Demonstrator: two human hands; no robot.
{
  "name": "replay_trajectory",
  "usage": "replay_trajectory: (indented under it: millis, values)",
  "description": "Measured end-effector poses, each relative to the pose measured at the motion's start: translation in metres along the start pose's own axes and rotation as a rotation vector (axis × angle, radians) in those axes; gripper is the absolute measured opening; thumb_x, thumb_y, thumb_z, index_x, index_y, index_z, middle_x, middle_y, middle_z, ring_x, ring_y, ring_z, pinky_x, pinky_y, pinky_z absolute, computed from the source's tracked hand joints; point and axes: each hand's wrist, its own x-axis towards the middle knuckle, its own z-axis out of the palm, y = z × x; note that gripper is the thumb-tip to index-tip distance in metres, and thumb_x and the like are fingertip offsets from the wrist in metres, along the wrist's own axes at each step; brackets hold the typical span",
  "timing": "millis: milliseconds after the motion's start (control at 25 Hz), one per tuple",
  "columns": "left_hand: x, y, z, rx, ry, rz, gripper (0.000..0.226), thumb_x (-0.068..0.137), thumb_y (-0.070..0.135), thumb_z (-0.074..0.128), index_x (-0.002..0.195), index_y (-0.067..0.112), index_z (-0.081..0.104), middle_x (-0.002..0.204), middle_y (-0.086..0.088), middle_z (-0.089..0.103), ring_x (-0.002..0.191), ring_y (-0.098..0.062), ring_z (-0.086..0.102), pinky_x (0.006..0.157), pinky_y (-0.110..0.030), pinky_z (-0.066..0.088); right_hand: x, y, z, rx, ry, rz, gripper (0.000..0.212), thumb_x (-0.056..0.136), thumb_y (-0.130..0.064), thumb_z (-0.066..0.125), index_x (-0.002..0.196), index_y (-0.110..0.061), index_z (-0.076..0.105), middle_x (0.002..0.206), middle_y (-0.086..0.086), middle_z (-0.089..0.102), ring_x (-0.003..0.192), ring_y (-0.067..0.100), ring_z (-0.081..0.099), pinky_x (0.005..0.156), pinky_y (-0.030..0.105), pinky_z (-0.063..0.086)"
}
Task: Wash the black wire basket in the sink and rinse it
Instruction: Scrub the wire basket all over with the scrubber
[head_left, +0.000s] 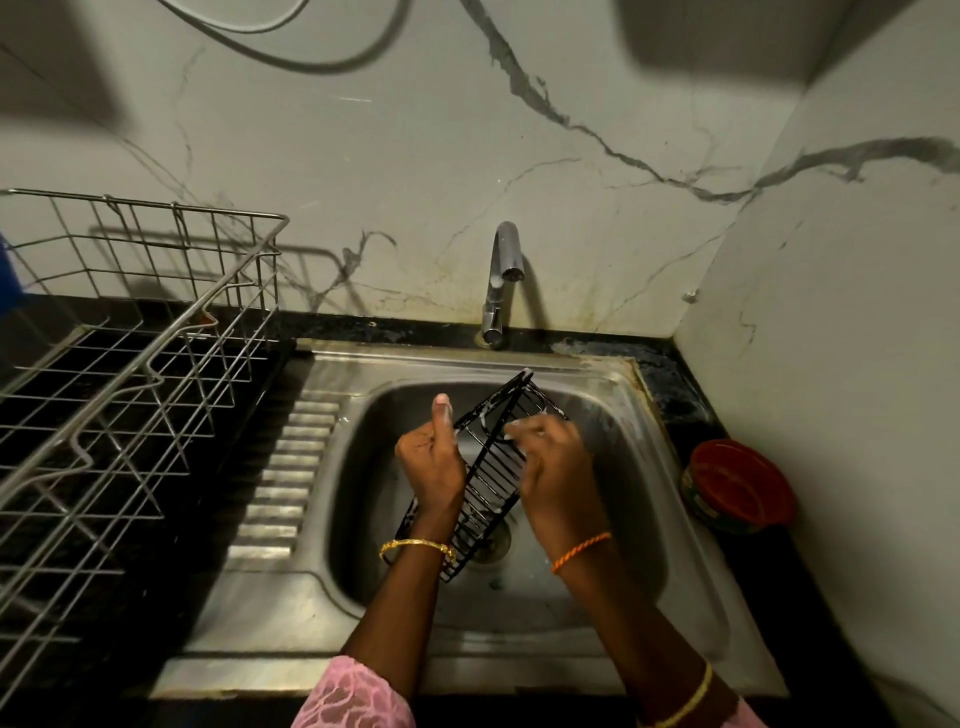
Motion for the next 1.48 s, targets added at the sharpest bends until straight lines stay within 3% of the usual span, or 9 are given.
replay_trajectory:
  millis: [200, 360, 480, 640, 720, 920, 1120, 1320, 1480]
  values:
    - [-0.002, 0.005, -0.002, 0.008, -0.028, 0.021, 0.057, 0.097, 0.01, 0.051, 0.044, 0.025, 0.033, 0.034, 0.011, 0.031, 0.035, 0.0, 0.022, 0.04, -0.016, 0.017, -0.004, -0.01, 0.004, 0.134, 0.002, -0.081, 0.041, 0.079, -0.005, 0.032, 0.095, -0.005, 0.07, 0.093, 0.009, 0.066, 0.093, 0.017, 0.055, 0.084, 0.007, 0.038]
    - [-0.004, 0.007, 0.0, -0.007, -0.069, 0.031, 0.056, 0.096, 0.008, 0.051, 0.045, 0.024, 0.034, 0.035, 0.012, 0.032, 0.036, 0.001, 0.023, 0.041, -0.014, 0.019, 0.021, -0.001, 0.001, 0.163, -0.07, -0.103, 0.032, 0.081, 0.013, 0.044, 0.092, -0.003, 0.07, 0.094, 0.011, 0.067, 0.093, 0.018, 0.056, 0.083, 0.018, 0.044]
    - [-0.003, 0.006, 0.0, -0.002, -0.062, 0.003, 0.055, 0.096, 0.01, 0.052, 0.045, 0.022, 0.034, 0.035, 0.012, 0.032, 0.036, 0.0, 0.023, 0.041, -0.015, 0.019, 0.046, 0.022, -0.001, 0.146, -0.065, 0.044, 0.033, 0.081, 0.014, 0.045, 0.092, -0.005, 0.07, 0.099, 0.011, 0.068, 0.098, 0.019, 0.056, 0.088, 0.025, 0.045]
    - [-0.002, 0.003, 0.001, 0.017, -0.055, 0.003, 0.056, 0.095, 0.011, 0.053, 0.045, 0.023, 0.033, 0.035, 0.012, 0.032, 0.036, -0.001, 0.022, 0.04, -0.015, 0.017, 0.064, 0.032, 0.006, 0.285, -0.018, 0.395, 0.024, 0.082, 0.009, 0.053, 0.094, -0.003, 0.071, 0.099, 0.012, 0.069, 0.093, 0.02, 0.063, 0.075, 0.002, 0.041]
    - [0.0, 0.001, 0.0, 0.025, -0.036, -0.007, 0.057, 0.096, 0.011, 0.053, 0.045, 0.024, 0.031, 0.035, 0.013, 0.03, 0.036, 0.0, 0.021, 0.041, -0.017, 0.016, 0.069, 0.026, 0.012, 0.268, 0.02, 0.482, 0.023, 0.081, 0.006, 0.058, 0.098, -0.003, 0.07, 0.102, 0.015, 0.068, 0.094, 0.021, 0.063, 0.08, 0.011, 0.043]
    - [0.003, 0.001, -0.002, 0.048, 0.002, -0.027, 0.055, 0.096, 0.016, 0.053, 0.045, 0.019, 0.033, 0.041, 0.01, 0.029, 0.036, -0.002, 0.022, 0.041, -0.021, 0.017, 0.054, -0.008, 0.017, 0.203, -0.214, -0.035, 0.028, 0.079, 0.014, 0.053, 0.096, 0.0, 0.07, 0.098, 0.01, 0.063, 0.09, 0.013, 0.055, 0.079, 0.003, 0.038]
    - [0.001, 0.005, -0.001, 0.065, 0.031, -0.038, 0.057, 0.096, 0.017, 0.053, 0.044, 0.019, 0.032, 0.04, 0.011, 0.028, 0.034, -0.003, 0.023, 0.041, -0.019, 0.017, 0.084, 0.028, 0.018, 0.151, -0.1, 0.211, 0.027, 0.077, 0.013, 0.052, 0.09, -0.001, 0.072, 0.095, 0.017, 0.069, 0.093, 0.03, 0.063, 0.086, 0.029, 0.048]
    - [0.004, 0.008, 0.005, 0.13, 0.071, -0.099, 0.057, 0.098, 0.025, 0.05, 0.044, 0.018, 0.035, 0.043, 0.004, 0.031, 0.033, -0.004, 0.027, 0.041, -0.02, 0.018, 0.048, -0.001, 0.009, 0.284, -0.255, 0.0, 0.029, 0.082, 0.012, 0.051, 0.095, -0.005, 0.069, 0.101, 0.009, 0.062, 0.091, 0.009, 0.055, 0.08, 0.002, 0.04]
    - [0.002, 0.009, 0.004, 0.193, 0.064, -0.11, 0.057, 0.098, 0.031, 0.048, 0.043, 0.02, 0.037, 0.042, 0.005, 0.035, 0.036, -0.003, 0.028, 0.042, -0.022, 0.021, 0.037, -0.007, 0.011, 0.271, -0.234, -0.141, 0.021, 0.083, 0.006, 0.057, 0.097, -0.001, 0.069, 0.097, 0.012, 0.061, 0.091, 0.015, 0.056, 0.082, 0.003, 0.038]
